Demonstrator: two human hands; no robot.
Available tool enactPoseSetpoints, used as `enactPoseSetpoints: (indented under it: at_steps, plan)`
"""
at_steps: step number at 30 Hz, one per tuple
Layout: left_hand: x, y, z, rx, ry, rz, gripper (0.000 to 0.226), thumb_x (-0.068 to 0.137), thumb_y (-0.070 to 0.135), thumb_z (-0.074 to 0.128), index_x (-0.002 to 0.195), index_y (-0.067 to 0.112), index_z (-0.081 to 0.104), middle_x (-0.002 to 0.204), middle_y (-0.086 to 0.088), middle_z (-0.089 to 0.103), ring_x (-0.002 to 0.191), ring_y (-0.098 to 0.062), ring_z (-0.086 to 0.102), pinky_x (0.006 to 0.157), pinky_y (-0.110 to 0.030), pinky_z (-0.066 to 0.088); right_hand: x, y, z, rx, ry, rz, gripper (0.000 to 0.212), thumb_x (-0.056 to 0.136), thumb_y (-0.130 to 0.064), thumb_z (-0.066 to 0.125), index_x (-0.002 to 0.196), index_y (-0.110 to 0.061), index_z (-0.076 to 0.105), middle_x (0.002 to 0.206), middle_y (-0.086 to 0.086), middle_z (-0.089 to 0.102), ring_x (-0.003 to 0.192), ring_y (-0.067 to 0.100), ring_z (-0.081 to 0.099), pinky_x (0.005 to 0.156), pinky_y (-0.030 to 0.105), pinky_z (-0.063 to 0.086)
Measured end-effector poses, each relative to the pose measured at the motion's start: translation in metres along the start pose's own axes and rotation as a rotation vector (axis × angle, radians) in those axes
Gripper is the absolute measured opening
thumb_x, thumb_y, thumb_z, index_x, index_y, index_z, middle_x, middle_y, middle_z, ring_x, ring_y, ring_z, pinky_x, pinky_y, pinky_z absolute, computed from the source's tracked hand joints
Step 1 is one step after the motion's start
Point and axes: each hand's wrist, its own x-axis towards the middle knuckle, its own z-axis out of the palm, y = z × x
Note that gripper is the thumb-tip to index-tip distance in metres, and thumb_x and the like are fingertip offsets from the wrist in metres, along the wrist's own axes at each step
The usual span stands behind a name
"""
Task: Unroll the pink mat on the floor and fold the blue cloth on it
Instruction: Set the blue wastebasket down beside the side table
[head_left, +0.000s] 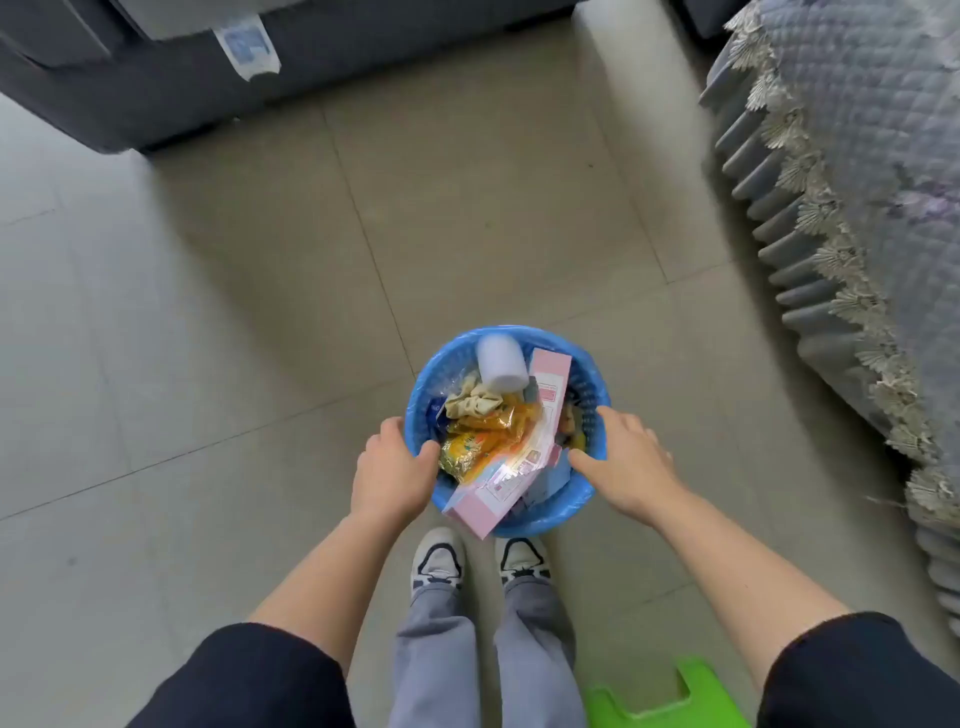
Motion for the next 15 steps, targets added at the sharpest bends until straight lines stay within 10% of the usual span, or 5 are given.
enactPoseSetpoints:
  at_steps: [10,15]
  plan:
    - [0.084,-0.034,0.077,-0.251,0.056,-0.239,0.057,0.09,0.03,0.046,0.143,0.016,0.031,0.122,-0.006,0.056,0.11,-0.03,0.054,0.085,-0.035,0.04,0.111,0.04,0.046,0.189,-0.001,0.096,0.082,0.075,-0.045,0.063,0.145,-0.02,0.027,0.143,0.007,0.038,0.131,0.03,0.036,0.106,0.052,0.035]
    - [0.092,-0.049,0.079,-0.456,-0.01,-0.365,0.024,0.084,0.033,0.051,0.102,0.017,0.049,0.092,-0.002,0.059,0.084,-0.024,0.057,0.072,-0.037,0.049,0.127,0.043,0.052,0.515,0.021,0.194,0.067,0.06,-0.035,0.079,0.117,-0.013,0.051,0.114,0.006,0.063,0.102,0.024,0.062,0.091,0.046,0.052]
